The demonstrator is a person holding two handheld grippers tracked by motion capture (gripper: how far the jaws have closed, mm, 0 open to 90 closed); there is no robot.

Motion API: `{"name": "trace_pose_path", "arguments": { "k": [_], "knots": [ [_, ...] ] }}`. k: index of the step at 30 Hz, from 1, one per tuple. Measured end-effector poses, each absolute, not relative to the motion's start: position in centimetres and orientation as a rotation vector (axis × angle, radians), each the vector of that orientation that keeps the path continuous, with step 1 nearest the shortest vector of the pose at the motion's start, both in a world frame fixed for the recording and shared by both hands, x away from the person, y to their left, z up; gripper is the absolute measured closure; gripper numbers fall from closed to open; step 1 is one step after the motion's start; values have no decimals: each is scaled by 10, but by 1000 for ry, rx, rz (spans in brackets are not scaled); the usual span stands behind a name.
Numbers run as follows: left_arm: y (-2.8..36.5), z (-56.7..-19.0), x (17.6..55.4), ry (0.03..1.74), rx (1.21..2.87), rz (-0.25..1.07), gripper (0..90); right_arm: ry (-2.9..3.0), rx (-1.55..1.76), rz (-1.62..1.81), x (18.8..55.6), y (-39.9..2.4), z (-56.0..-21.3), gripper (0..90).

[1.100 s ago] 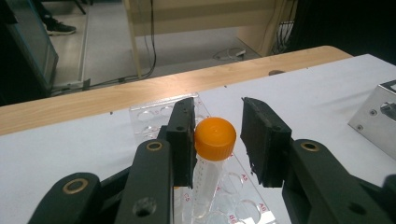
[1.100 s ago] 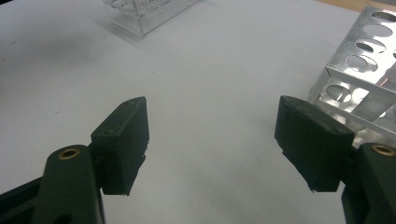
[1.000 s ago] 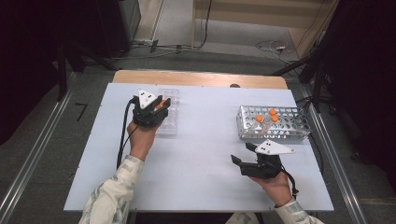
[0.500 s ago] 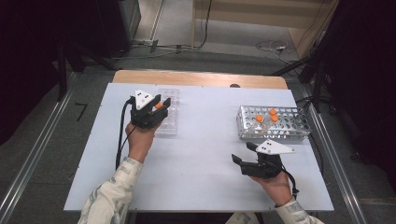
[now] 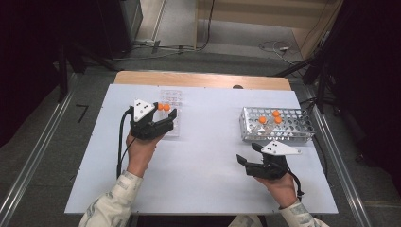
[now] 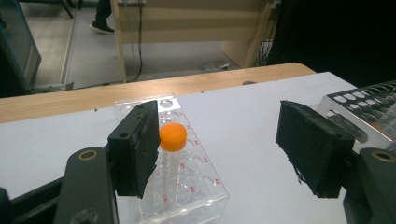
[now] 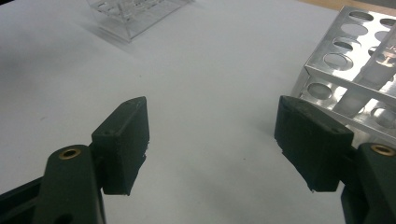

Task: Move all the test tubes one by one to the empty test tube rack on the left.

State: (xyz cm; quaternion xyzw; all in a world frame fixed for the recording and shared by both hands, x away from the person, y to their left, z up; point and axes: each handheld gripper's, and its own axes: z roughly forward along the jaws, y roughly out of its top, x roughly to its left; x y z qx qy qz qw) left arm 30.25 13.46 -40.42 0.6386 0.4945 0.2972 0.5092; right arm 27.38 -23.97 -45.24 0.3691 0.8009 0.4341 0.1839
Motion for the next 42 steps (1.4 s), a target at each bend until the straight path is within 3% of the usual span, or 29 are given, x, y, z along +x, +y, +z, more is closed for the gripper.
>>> {"name": "trace_pose_path", "arguments": {
  "k": [20,30,37,42],
  "knots": [
    [123,-443,265,1207,1637,681,187,2170,1100,1161,280,-256,-448,258],
    [118,-452,260,1203,1645,691,187,2047,1179,1123,289,-281,-440,269],
    [117,-451,260,1198,1640,696,188,1946,1268,1082,309,-298,-440,327],
    [117,-451,260,1198,1643,695,188,1916,1300,1074,325,-302,-442,416]
  ]
}}
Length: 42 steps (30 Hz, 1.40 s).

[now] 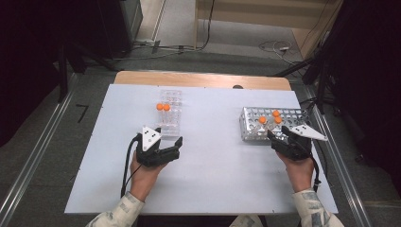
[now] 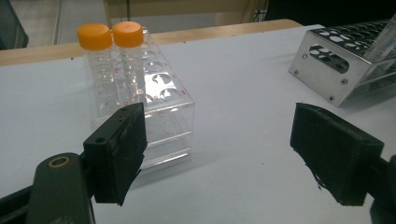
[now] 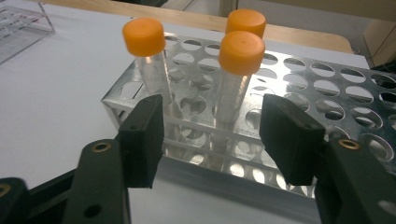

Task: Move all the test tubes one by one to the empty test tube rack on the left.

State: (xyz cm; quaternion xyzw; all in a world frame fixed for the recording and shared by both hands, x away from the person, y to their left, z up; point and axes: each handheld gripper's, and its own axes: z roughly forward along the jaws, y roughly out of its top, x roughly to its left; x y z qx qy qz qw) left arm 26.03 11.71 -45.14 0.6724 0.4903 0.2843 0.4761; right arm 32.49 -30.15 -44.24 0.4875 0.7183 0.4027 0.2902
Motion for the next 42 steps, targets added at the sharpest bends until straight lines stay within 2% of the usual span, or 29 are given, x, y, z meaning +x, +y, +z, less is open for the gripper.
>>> {"name": "trace_pose_path", "arguments": {
  "k": [12,24,42],
  "knots": [
    [116,-452,260,1195,1647,688,190,1877,1358,1108,347,-306,-449,565],
    [117,-452,259,1196,1643,684,194,1877,1350,1100,351,-303,-452,703],
    [115,-452,259,1187,1660,683,193,1817,1284,1139,341,-302,-429,716]
  ]
}}
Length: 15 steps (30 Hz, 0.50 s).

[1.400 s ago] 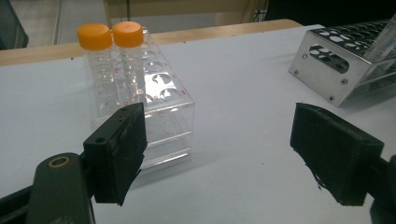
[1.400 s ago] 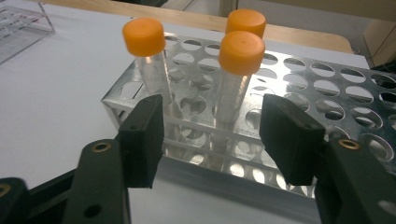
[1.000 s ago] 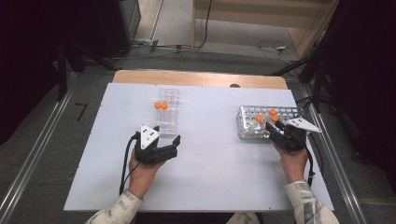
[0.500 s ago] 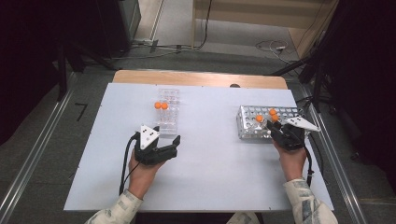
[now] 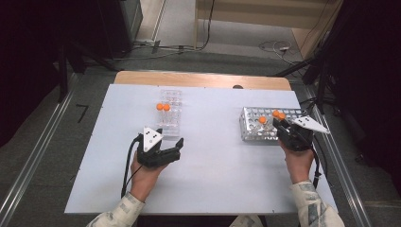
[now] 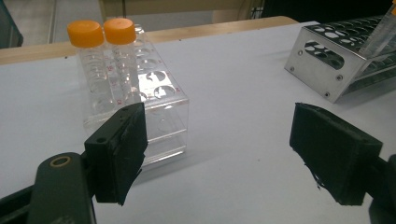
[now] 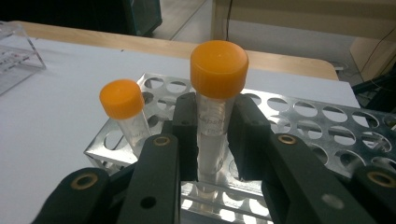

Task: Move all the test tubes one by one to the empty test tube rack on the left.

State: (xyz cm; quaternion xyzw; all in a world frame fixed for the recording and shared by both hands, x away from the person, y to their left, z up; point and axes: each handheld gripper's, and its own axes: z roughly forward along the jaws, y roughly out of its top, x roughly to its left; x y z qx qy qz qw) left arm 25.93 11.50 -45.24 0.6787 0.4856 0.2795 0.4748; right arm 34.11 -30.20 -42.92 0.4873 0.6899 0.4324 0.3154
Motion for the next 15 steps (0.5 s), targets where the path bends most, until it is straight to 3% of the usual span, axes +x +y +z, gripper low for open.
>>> {"name": "trace_pose_path", "arguments": {
  "k": [15],
  "knots": [
    [118,-451,259,1189,1648,689,193,1773,1227,1217,321,-309,-401,718]
  ]
}}
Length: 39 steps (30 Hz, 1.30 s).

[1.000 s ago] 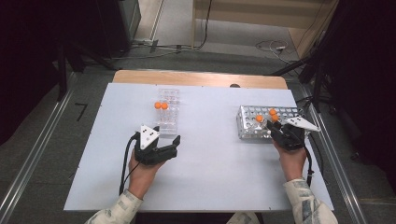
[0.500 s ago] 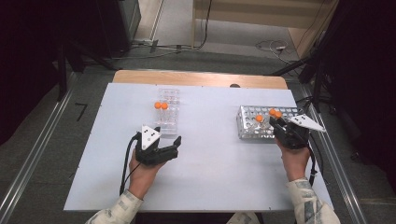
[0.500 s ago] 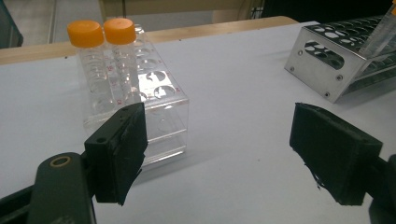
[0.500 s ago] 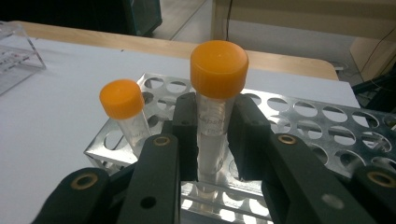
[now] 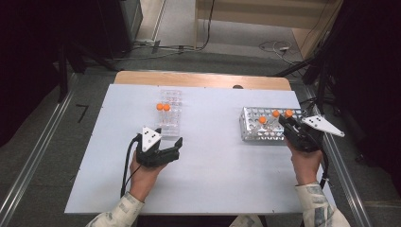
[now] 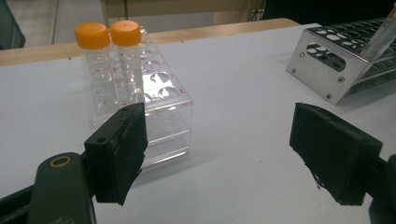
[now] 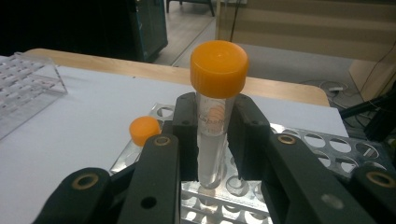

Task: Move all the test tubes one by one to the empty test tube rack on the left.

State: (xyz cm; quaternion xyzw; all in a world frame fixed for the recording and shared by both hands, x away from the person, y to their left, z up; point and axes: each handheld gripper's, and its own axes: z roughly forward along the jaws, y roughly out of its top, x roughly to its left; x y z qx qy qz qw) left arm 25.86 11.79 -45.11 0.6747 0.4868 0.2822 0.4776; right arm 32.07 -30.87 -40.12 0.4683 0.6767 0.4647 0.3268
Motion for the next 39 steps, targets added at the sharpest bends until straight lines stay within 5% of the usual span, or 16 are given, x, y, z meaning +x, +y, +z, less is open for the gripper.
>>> {"name": "trace_pose_path", "arguments": {
  "k": [22,39],
  "knots": [
    [120,-452,259,1203,1647,693,193,1955,1104,1253,287,-280,-410,718],
    [106,-447,252,1144,1663,657,197,2177,967,1305,280,-215,-431,718]
  ]
}}
